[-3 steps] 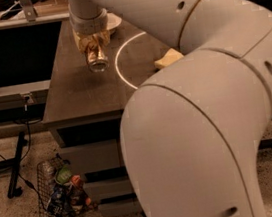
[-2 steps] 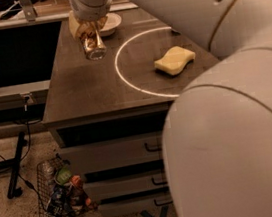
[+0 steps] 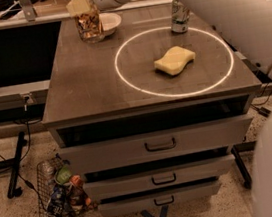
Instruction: Place orange can upright
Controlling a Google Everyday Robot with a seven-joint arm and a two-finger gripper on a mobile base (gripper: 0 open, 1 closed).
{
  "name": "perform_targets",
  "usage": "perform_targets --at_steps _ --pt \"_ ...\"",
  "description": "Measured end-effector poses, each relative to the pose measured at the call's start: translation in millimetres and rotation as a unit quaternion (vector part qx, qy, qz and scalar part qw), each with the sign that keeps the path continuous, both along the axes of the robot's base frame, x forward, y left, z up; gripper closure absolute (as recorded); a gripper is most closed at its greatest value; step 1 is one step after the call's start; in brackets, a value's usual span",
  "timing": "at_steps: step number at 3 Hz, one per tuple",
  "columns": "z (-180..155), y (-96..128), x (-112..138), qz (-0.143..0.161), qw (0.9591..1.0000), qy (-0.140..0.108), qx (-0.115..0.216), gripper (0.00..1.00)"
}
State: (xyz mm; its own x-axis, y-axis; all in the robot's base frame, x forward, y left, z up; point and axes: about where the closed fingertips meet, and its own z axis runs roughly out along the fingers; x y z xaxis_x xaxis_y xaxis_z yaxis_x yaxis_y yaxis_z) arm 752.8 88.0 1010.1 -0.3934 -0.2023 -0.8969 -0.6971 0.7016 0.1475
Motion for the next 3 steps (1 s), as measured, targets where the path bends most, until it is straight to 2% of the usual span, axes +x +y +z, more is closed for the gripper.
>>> perform_targets --at_steps 1,2,3 --pt "3 2 -15 0.036 0.9973 -0.063 0.013 1.0" --pt "-7 16 -30 0.054 0.9871 -0.148 -0.029 1.0" --pt "-8 17 -29 0.053 0.988 -0.144 -0.023 1.0"
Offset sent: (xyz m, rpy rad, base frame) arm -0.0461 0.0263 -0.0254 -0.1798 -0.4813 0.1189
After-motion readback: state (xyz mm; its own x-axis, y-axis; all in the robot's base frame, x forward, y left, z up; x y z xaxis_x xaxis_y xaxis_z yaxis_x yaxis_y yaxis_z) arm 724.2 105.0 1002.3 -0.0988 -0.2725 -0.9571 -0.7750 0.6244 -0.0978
